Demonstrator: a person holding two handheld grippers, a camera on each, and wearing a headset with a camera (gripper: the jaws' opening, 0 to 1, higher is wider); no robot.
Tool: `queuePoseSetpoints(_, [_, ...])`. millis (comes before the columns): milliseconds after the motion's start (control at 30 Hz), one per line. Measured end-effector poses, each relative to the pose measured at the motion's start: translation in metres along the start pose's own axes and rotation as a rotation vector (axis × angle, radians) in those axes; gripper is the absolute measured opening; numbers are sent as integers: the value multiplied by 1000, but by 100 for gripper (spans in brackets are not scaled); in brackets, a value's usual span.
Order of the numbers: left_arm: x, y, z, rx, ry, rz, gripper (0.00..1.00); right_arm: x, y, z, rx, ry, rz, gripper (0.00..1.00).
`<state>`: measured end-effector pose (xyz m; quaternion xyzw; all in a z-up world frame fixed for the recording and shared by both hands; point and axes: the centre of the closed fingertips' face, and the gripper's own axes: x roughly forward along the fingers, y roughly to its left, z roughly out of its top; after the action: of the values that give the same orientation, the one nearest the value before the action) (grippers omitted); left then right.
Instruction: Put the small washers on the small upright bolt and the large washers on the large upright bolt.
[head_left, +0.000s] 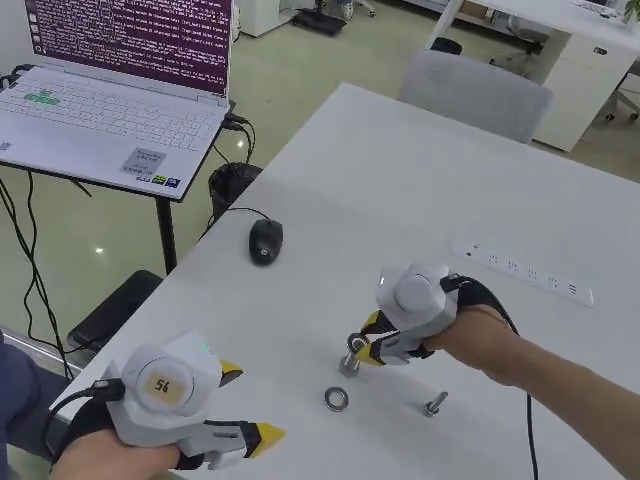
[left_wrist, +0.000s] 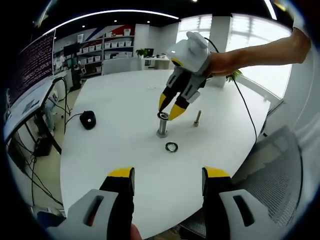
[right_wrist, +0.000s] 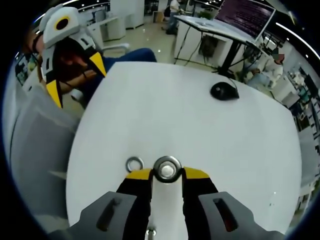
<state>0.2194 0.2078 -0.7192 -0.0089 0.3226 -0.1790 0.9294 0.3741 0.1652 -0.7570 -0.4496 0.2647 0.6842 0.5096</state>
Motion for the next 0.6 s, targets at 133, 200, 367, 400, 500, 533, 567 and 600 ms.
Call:
queuePoseSetpoints(133, [0, 0, 1, 2, 1, 0, 53, 1, 0, -2, 5, 5, 2, 23])
queuePoseSetpoints(200, [0, 0, 1, 3, 0, 0, 53, 2, -1, -3, 11, 6, 6, 23])
queuePoseSetpoints(367, [0, -1, 2, 8, 1, -2, 53, 7, 1, -4, 6, 14, 14, 23])
queuePoseSetpoints(400, [0, -1, 2, 7, 1, -3, 53, 7, 1, -4, 8, 16, 15, 23])
queuePoseSetpoints(500, [-1, 0, 1, 7, 2, -1, 53, 10, 2, -6, 12, 21, 18, 24])
queuePoseSetpoints(533, [-1, 0, 1, 6, 2, -1, 53, 11, 2, -7, 15, 23, 19, 24])
queuePoseSetpoints(567, [-1, 0, 1, 5, 2, 0, 53, 12, 1, -7, 17, 24, 21, 24])
queuePoseSetpoints(600, [-1, 1, 1, 5, 2, 0, 53, 13, 1, -7, 23, 24, 22, 24])
